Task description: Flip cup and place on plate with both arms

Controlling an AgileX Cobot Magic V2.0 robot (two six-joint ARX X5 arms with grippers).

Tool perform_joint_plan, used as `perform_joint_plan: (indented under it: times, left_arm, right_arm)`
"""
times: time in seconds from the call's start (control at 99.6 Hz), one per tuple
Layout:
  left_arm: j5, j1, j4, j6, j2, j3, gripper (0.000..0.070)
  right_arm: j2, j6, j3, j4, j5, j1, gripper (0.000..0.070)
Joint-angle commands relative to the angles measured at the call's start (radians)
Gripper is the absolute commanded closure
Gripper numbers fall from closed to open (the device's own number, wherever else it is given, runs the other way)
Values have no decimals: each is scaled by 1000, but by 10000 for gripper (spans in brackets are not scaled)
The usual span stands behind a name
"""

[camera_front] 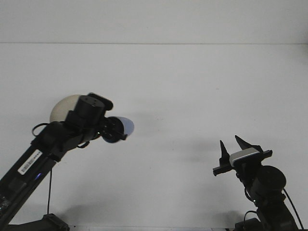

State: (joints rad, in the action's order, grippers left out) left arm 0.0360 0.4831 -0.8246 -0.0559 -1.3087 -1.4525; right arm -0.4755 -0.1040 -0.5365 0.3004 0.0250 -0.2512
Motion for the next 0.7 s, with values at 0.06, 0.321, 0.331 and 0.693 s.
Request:
perform_joint_plan:
  times: [0.06,0.321,0.331,0.693]
  left_arm:
    - [11,-151,-11,45,12,-31,687]
    - [10,-446,-56,86,-58,-31,687]
    - [10,-455,-56,89,-64,-31,687]
    - [-87,-624,26,116,-297,-31,687]
  right_arm:
    - [-3,6,-3,-12,1,-1,363]
    - [-3,6,-3,-12,1,-1,363]
    - [-3,6,-3,-12,1,-1,363]
    - [-3,7,-3,-12,4,-1,363]
